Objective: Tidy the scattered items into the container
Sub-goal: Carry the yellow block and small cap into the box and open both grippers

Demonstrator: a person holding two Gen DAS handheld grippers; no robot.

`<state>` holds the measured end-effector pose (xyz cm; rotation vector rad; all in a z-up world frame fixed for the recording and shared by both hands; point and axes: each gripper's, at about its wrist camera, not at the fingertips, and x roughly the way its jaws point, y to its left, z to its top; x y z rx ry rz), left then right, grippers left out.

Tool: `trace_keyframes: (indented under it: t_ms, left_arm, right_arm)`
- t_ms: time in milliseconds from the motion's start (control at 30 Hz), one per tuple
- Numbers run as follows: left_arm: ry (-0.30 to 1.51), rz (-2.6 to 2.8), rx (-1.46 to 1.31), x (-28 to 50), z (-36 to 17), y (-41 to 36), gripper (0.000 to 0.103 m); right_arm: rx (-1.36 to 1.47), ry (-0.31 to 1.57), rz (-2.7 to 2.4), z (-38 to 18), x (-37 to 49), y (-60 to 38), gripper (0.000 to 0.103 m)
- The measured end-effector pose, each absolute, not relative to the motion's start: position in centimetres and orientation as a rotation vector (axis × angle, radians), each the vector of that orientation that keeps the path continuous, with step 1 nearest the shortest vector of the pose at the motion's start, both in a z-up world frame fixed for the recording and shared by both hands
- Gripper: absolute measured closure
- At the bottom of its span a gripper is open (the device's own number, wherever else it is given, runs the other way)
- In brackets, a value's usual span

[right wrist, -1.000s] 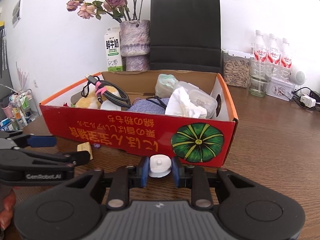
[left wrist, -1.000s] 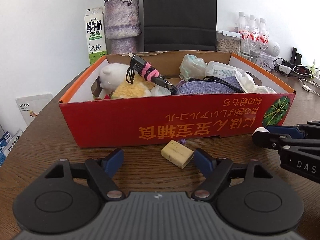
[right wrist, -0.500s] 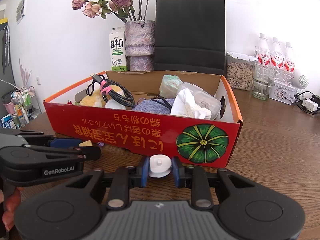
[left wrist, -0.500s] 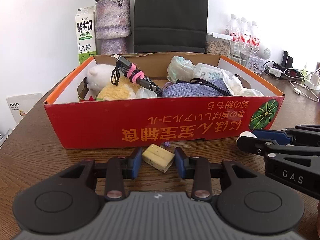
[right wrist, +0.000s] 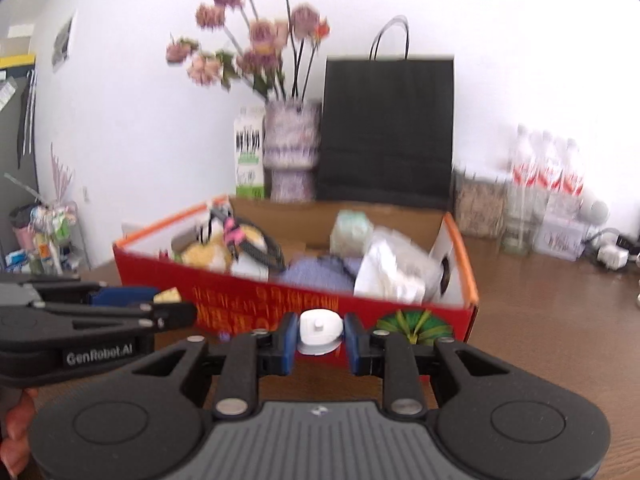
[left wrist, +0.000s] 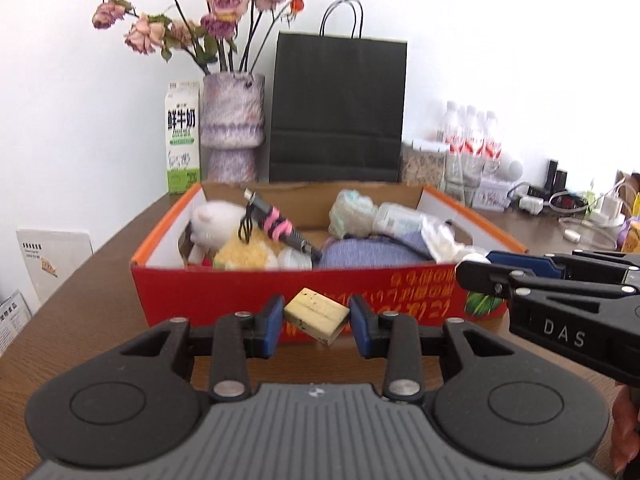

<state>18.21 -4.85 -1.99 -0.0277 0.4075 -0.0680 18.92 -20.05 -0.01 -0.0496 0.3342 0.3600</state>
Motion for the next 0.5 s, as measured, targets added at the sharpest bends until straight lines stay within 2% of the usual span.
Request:
trace_keyframes:
  t_ms: [300,500]
  left_arm:
    - [0.281,-0.046,-0.039,21.6,2.7,-4.8,0.067]
    - [0.264,0.011,-0.038,25.6,1.8,-5.0,0.067]
  right_arm:
    - [-0.019,0.238,0.328,4.0,21.9,-18.8,0.079]
    - [0.020,0.219,0.273,4.0,25.6,-18.3,0.079]
